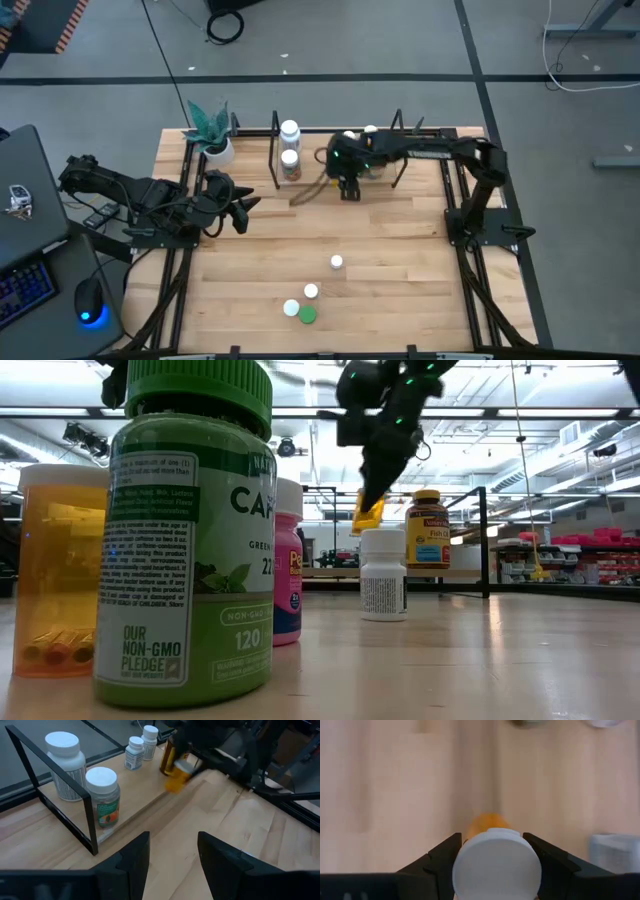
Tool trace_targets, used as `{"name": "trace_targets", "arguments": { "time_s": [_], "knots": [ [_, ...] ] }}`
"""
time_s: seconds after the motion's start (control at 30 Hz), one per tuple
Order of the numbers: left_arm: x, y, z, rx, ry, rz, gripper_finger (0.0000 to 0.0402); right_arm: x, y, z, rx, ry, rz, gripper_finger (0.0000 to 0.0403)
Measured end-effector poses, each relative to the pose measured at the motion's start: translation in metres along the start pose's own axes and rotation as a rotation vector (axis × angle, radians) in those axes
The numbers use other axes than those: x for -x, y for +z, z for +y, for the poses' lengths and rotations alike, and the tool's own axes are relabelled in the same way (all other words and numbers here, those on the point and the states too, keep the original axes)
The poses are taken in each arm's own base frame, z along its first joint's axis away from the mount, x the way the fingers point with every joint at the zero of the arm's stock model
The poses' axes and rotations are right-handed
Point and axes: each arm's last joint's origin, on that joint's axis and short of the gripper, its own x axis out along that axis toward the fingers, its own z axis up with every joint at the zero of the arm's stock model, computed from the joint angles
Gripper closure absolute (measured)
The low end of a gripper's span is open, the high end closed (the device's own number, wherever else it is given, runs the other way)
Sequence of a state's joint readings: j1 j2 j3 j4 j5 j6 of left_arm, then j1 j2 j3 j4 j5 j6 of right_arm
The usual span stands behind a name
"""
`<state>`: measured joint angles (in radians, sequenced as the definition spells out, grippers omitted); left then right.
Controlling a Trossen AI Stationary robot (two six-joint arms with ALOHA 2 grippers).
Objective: Pick and place medicine bottles onto shelf by color
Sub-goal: Put the yellow pill bottle on the shelf
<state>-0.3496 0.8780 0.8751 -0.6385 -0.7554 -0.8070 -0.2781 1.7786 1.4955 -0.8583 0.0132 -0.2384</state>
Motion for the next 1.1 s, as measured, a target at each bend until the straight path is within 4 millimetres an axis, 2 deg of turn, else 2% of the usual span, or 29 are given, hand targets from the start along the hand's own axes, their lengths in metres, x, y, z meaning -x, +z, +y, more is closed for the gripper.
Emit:
{"name": "trace_targets", "arguments": {
  "time_s": [0.17,0.37,0.9,1.1],
  "knots": [
    [0.000,0.000,0.000,0.022,0.000,0.000,0.0228,-0.012,0.002,-0.040,-0.033,-0.022,0.059,0.0191],
    [0.000,0.000,0.000,0.037,0.000,0.000,0.0228,-0.021,-0.004,-0.066,-0.033,-0.010,0.144,0.0191],
    [0.000,0.000,0.000,0.036,0.001,0.000,0.0228,-0.037,-0.009,-0.068,0.071,0.030,0.201,0.0188],
    [0.000,0.000,0.000,0.038,0.000,0.000,0.0228,-0.037,-0.009,-0.068,0.073,0.008,0.216,0.0161]
  ]
}}
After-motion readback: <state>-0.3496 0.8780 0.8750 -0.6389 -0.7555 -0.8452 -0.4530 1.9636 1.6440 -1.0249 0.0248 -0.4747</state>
